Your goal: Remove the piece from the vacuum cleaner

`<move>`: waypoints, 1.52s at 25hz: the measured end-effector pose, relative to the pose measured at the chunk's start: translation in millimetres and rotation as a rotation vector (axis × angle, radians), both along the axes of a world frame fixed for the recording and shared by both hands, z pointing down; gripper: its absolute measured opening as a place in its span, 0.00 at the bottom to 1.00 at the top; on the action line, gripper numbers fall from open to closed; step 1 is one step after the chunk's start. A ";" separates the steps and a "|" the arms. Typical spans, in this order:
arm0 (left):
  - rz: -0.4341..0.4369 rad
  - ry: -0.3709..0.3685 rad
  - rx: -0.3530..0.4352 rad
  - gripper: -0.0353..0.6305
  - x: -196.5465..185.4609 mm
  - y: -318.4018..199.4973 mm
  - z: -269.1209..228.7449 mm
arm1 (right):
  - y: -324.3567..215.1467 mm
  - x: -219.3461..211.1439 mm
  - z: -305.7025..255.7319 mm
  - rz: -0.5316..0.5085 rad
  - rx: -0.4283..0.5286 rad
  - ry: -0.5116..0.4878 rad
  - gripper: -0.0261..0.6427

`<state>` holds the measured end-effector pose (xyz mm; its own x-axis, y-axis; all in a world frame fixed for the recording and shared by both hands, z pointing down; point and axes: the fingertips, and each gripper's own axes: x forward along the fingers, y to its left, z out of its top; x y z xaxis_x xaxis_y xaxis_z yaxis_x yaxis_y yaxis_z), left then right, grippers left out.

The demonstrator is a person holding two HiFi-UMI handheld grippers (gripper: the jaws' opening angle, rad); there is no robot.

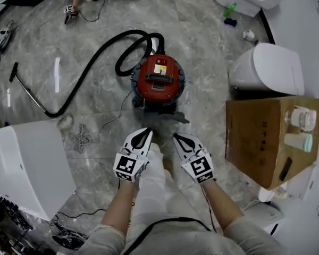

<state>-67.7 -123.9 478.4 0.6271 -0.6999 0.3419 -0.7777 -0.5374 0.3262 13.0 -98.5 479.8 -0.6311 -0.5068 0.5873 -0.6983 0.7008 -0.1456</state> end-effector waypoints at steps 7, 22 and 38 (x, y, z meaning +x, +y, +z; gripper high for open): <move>0.092 -0.050 -0.046 0.09 10.5 -6.1 56.5 | -12.7 9.0 54.7 -0.009 -0.054 0.055 0.06; 0.344 -0.301 -0.124 0.46 34.3 -6.2 188.1 | -32.3 36.8 170.7 -0.046 -0.109 0.276 0.21; 0.543 -0.532 -0.172 0.55 47.6 -20.0 264.5 | -49.7 38.1 247.2 -0.283 -0.109 0.525 0.37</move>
